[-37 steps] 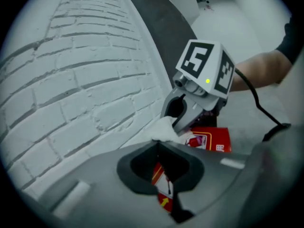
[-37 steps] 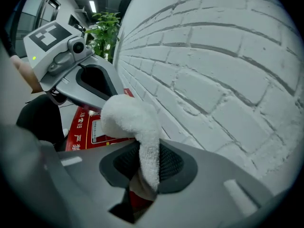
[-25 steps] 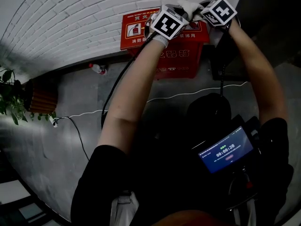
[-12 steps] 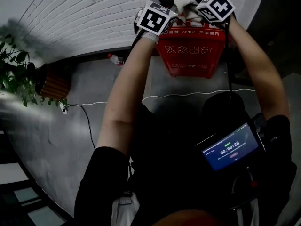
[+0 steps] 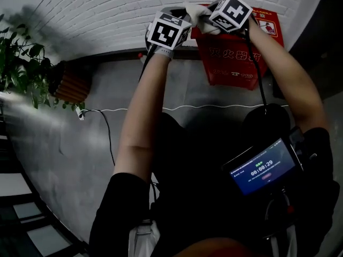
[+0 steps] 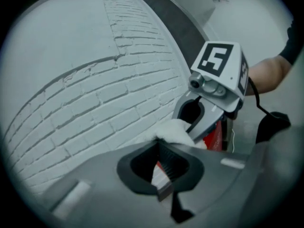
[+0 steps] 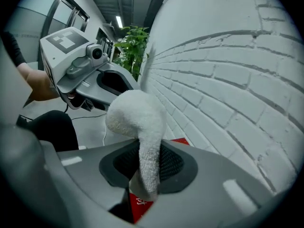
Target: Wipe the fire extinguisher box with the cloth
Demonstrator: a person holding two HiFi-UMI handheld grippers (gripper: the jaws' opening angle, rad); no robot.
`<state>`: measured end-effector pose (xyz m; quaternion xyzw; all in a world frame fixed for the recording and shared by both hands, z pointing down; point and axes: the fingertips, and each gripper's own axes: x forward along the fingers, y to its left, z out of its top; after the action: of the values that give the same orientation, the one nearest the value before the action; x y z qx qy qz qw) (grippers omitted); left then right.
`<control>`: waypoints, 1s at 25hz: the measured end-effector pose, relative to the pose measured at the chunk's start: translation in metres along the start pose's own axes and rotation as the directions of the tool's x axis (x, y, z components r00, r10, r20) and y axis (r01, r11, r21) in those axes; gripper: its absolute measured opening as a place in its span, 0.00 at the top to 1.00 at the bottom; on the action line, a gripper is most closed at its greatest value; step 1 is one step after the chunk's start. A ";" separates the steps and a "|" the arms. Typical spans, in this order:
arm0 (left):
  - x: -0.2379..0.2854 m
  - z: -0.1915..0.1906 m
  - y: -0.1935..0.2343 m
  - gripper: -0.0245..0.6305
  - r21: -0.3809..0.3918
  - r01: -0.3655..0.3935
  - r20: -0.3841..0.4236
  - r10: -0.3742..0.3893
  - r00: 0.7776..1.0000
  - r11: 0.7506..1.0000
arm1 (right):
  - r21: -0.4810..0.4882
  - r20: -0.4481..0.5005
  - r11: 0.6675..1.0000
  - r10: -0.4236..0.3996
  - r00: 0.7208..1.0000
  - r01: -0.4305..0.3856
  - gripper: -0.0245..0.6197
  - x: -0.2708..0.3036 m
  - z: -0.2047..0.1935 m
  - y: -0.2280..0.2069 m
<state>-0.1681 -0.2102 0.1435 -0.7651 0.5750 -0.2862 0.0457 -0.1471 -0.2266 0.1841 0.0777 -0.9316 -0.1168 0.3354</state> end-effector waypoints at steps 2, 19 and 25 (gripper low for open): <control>0.006 -0.021 -0.011 0.96 -0.026 0.019 -0.049 -0.020 0.999 0.999 | 0.009 -0.075 0.999 0.039 0.996 -0.038 0.83 0.015 -0.021 0.011; 0.063 -0.023 -0.094 0.96 0.064 0.174 -0.113 -0.166 0.980 0.983 | 0.032 -0.199 0.999 -0.018 0.980 0.025 0.83 -0.008 -0.095 -0.011; 0.088 0.017 -0.149 0.96 0.104 0.245 -0.085 -0.237 0.968 0.964 | 0.099 -0.224 0.992 -0.053 0.973 0.076 0.83 -0.061 -0.143 -0.031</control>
<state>-0.0175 -0.2445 0.2222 -0.8148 0.4615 -0.3493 0.0333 -0.0065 -0.2667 0.2460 0.1382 -0.8904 -0.0684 0.4282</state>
